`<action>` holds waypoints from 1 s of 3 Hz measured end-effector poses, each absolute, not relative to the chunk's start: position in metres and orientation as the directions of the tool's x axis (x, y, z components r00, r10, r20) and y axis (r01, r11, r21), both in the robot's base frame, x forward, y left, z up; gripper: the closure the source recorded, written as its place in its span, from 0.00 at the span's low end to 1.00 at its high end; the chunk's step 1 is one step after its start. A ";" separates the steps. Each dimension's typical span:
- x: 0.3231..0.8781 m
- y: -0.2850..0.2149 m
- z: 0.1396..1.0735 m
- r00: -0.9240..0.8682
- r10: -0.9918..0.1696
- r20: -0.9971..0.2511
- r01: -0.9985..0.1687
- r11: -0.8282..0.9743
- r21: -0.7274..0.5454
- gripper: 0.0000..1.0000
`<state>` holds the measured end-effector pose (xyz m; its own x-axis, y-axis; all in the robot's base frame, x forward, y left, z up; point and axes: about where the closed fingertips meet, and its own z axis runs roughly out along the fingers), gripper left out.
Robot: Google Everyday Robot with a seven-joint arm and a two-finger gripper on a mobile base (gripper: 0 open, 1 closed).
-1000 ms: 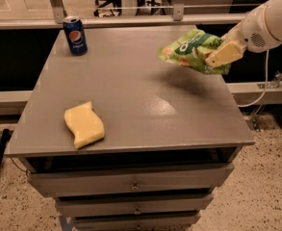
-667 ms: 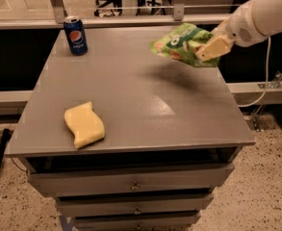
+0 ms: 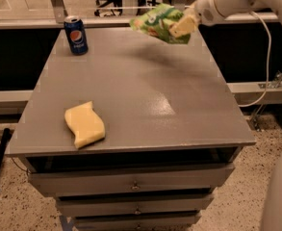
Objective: Move green rice chip bag near pepsi can
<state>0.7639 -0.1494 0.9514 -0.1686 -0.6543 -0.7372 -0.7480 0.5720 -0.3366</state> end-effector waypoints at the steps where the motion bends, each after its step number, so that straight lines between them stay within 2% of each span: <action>1: 0.809 -0.106 0.951 -0.149 -0.627 -0.764 -0.746 0.579 -0.329 1.00; 3: 0.857 -0.036 0.919 -0.263 -0.543 -0.797 -0.694 0.681 -0.235 1.00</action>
Offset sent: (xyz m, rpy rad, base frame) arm 0.1090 0.1402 -0.0315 0.1299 0.0540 -0.0907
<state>0.8568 -0.0357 0.9195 -0.2634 -0.5434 -0.7970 -0.6941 0.6806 -0.2346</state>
